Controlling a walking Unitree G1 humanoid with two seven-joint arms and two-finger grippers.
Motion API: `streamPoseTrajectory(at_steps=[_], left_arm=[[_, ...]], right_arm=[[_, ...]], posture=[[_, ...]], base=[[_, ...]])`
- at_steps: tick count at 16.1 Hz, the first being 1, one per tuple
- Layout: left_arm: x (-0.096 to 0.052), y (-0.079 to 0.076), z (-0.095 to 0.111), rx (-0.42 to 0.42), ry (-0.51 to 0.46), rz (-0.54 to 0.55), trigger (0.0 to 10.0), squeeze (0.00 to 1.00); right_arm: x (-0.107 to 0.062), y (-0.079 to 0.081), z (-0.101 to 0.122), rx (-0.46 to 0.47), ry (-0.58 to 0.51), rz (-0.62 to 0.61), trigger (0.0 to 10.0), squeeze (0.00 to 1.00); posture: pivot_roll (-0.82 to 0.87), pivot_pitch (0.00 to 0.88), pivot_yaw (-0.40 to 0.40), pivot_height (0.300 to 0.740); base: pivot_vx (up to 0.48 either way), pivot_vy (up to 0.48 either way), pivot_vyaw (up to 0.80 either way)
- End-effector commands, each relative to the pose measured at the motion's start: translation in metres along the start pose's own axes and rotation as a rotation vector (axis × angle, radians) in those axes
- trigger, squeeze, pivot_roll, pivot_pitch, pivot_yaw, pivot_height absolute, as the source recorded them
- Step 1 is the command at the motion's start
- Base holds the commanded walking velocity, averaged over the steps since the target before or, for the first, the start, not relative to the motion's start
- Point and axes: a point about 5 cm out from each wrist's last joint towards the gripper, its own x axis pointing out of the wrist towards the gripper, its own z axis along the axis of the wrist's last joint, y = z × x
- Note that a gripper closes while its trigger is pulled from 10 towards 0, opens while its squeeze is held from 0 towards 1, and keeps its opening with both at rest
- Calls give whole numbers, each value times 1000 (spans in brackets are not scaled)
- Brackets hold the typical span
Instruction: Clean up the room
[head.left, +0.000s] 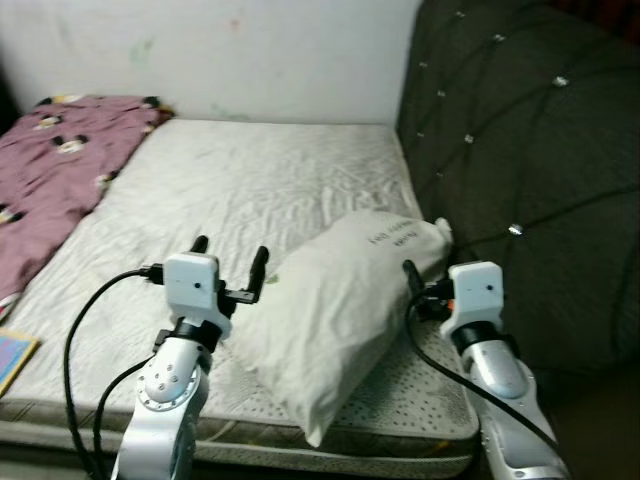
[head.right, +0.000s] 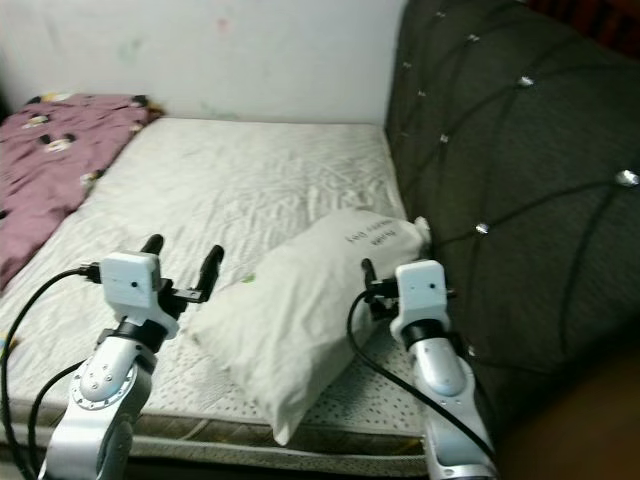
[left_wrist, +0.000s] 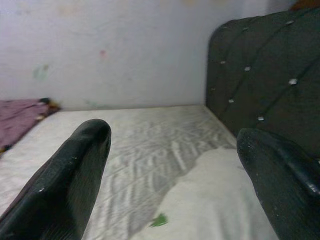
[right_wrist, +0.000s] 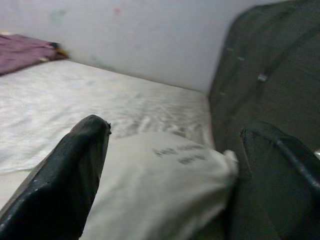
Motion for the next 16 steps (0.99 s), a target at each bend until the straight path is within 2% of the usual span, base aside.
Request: streamPoseTrajectory(at_steps=[1, 3, 11, 16], left_arm=[[-1, 4, -1, 1, 11, 20, 10000, 0], [0, 3, -1, -6, 9, 15, 10000, 0], [-1, 2, -2, -17, 7, 4, 10000, 0], [0, 0, 1, -7, -8, -12, 10000, 0]], right_arm=[[2, 3, 5, 1, -22, 12, 10000, 0], [2, 3, 4, 3, -17, 14, 10000, 0], [3, 3, 3, 0, -15, 16, 10000, 0], [3, 3, 3, 4, -10, 11, 10000, 0]], posture=[[-20, 0, 16, 740], [-19, 0, 15, 740], [-20, 0, 17, 740], [-19, 0, 17, 740]], base=[[0, 0, 0], [0, 159, 0], [0, 476, 0], [0, 0, 0]])
